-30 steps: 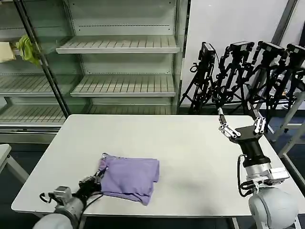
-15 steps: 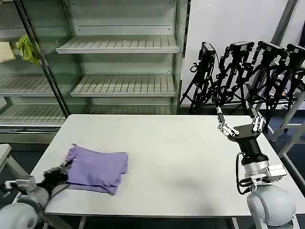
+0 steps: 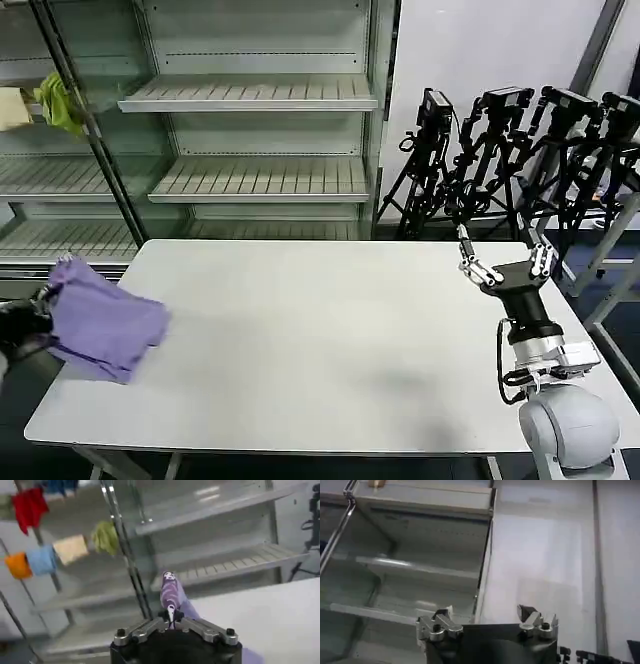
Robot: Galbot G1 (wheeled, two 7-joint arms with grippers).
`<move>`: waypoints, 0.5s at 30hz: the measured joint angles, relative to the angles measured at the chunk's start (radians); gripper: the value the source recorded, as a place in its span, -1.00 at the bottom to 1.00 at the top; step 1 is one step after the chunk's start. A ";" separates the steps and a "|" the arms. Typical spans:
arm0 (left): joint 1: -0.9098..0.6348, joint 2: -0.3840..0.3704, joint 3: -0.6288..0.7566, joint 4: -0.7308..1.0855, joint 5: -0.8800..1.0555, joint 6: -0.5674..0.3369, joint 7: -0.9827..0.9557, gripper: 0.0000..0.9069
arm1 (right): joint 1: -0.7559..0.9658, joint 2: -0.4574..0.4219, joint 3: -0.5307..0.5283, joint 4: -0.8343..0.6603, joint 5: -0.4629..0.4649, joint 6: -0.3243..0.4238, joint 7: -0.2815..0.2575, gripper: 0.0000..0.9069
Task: Fold and organize the clothes.
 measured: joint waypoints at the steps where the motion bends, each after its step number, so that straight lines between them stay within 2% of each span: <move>1: -0.003 0.010 -0.004 -0.007 0.003 0.001 0.000 -0.98 | -0.002 0.001 0.003 -0.001 0.000 0.002 0.000 1.00; 7: -0.017 0.018 0.043 -0.054 0.025 0.002 0.002 -0.98 | -0.017 0.009 0.014 0.000 -0.007 0.010 0.000 1.00; 15: -0.068 -0.097 0.297 -0.038 0.112 -0.015 0.004 -0.98 | -0.049 0.022 0.036 0.024 -0.025 0.008 0.001 1.00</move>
